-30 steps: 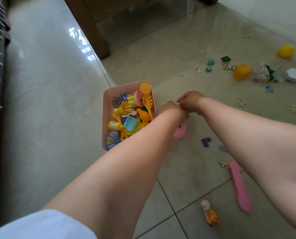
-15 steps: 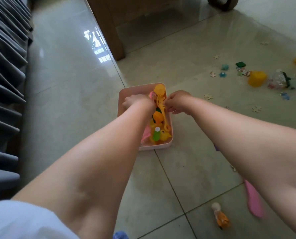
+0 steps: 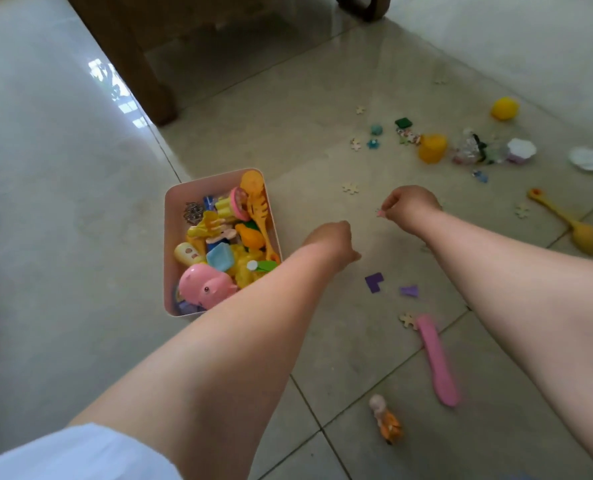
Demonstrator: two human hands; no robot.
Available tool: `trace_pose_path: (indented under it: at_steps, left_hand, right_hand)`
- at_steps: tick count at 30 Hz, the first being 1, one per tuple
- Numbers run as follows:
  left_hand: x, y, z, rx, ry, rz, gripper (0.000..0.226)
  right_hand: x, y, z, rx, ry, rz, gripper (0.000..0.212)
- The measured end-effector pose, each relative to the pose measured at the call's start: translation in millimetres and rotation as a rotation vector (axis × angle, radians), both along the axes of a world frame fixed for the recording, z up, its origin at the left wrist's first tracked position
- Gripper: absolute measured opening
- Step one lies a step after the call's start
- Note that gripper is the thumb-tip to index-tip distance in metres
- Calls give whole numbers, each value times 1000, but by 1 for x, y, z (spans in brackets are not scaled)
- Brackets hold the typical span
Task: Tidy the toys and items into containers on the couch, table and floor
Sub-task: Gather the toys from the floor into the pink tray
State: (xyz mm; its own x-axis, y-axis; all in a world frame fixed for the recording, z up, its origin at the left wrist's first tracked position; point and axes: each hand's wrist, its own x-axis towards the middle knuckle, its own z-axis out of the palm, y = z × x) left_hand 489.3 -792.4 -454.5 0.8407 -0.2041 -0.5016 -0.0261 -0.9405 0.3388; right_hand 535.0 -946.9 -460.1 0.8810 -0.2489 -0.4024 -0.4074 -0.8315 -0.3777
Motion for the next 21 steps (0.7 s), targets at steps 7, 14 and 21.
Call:
trace_pose_path:
  at_steps: [7, 14, 21]
  left_hand:
    - [-17, -28, -36, -8, 28, -47, 51]
    - [-21, -41, -48, -15, -20, -69, 46]
    - [-26, -48, -48, -47, 22, -95, 29]
  right_hand:
    - [-14, -47, -16, -219, 25, -121, 37]
    - [-30, -63, -39, -196, 207, -181, 54]
    - [-27, -40, -37, -98, 161, -132, 46]
